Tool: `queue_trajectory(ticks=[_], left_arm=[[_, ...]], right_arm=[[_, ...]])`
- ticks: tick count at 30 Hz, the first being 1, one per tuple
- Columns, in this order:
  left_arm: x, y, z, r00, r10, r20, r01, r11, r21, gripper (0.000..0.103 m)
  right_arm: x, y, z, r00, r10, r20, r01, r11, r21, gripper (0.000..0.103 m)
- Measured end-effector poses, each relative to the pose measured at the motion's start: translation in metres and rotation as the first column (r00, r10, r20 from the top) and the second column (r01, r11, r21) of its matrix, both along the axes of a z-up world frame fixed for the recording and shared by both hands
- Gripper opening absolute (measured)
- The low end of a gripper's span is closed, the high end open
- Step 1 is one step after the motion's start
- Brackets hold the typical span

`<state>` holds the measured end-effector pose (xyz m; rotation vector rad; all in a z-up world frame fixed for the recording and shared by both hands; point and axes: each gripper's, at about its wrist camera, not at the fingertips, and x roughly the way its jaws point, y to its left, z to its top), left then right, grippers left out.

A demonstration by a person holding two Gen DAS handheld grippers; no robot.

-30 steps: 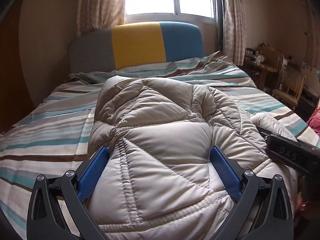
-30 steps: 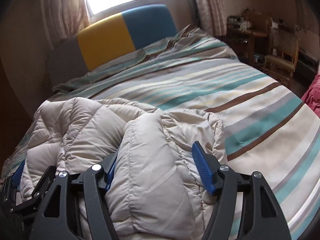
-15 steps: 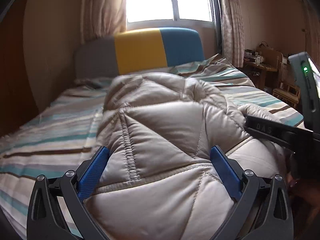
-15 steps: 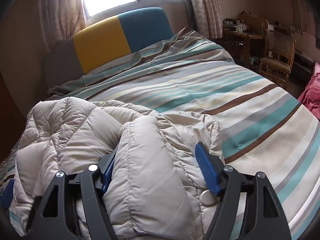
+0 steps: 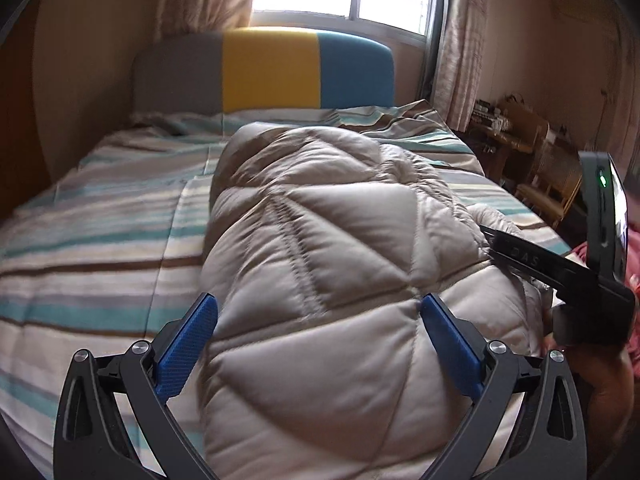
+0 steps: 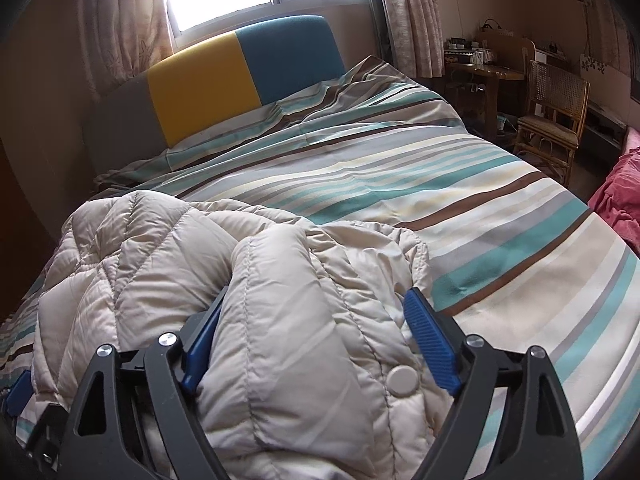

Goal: Fold large clothes
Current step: 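Grip the folded jacket bundle edge with both grippers and press it together, then lift the jacket bundle with both grippers and roll it over onto itself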

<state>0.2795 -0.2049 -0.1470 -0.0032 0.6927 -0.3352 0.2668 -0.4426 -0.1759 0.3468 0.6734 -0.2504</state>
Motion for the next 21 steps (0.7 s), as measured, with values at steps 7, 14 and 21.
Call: queue_trajectory(ticks=[7, 14, 21], left_arm=[[-0.002, 0.024, -0.002, 0.998, 0.013, -0.064, -0.017, 0.997, -0.070, 0.100], [0.003, 0.042, 0.001, 0.995, -0.020, -0.094, 0.010, 0.995, -0.098, 0.100], [0.011, 0.054, -0.007, 0.978, -0.081, -0.193, 0.048, 0.985, -0.168, 0.100]], right_arm=[[-0.023, 0.004, 0.010, 1.000, 0.027, 0.004, -0.027, 1.000, -0.001, 0.092], [-0.046, 0.001, 0.016, 0.997, 0.081, -0.003, -0.080, 0.994, 0.078, 0.096], [-0.055, -0.019, -0.008, 0.976, 0.196, -0.096, -0.167, 0.955, 0.246, 0.097]])
